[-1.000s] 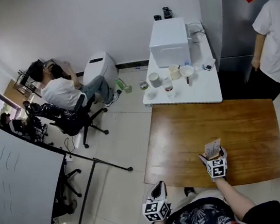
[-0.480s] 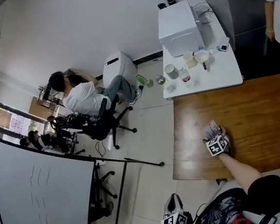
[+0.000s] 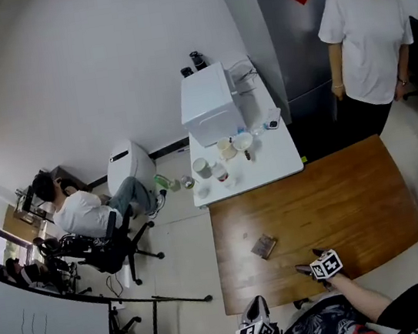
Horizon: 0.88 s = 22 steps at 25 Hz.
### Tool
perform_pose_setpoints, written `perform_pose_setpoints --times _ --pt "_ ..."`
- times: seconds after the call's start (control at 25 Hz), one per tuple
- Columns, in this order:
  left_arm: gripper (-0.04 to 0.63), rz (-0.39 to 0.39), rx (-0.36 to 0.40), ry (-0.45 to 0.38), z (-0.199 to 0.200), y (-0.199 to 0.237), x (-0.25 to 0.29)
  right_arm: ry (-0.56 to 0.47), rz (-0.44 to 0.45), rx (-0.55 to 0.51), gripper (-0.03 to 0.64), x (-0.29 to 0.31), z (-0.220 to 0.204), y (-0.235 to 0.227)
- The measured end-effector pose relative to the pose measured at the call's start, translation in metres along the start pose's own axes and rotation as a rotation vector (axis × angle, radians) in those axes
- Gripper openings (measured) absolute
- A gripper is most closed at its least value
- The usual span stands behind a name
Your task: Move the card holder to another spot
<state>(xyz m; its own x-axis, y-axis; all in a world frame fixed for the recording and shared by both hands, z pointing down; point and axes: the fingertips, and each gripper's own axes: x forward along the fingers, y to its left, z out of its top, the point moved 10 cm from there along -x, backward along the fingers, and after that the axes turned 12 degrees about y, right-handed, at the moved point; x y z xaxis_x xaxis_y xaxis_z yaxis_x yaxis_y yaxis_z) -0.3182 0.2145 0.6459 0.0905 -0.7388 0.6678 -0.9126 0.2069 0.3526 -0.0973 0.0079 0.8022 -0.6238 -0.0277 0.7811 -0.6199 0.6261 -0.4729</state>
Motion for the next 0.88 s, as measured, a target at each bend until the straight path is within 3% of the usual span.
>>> perform_pose_setpoints --times 0.12,0.2,0.28,0.44,0.56,0.64,0.76,0.88 --pt "0.0 -0.117 0.076 0.035 0.022 -0.034 0.036 -0.137 -0.015 0.103 0.322 -0.07 -0.014 -0.023" --pt "0.0 -0.193 0.141 0.052 0.035 -0.059 0.055 -0.247 -0.069 0.127 0.209 -0.123 -0.017 -0.039" --pt "0.0 -0.256 0.194 0.07 0.046 -0.079 0.069 -0.353 -0.149 0.147 0.14 -0.175 -0.025 -0.048" --pt "0.0 -0.323 0.203 0.072 0.068 -0.105 0.084 -0.512 -0.269 0.201 0.02 -0.25 -0.043 -0.056" --pt "0.0 -0.376 0.233 0.077 0.084 -0.125 0.09 -0.64 -0.256 0.242 0.003 -0.287 -0.044 -0.05" --pt "0.0 -0.418 0.282 0.064 0.098 -0.144 0.089 -0.711 -0.275 0.216 0.003 -0.311 -0.035 -0.042" --pt "0.0 -0.466 0.34 0.028 0.114 -0.17 0.087 -0.754 -0.319 0.155 0.003 -0.338 -0.023 -0.037" --pt "0.0 -0.494 0.381 0.019 0.116 -0.189 0.092 -0.757 -0.302 0.113 0.003 -0.348 -0.022 -0.038"
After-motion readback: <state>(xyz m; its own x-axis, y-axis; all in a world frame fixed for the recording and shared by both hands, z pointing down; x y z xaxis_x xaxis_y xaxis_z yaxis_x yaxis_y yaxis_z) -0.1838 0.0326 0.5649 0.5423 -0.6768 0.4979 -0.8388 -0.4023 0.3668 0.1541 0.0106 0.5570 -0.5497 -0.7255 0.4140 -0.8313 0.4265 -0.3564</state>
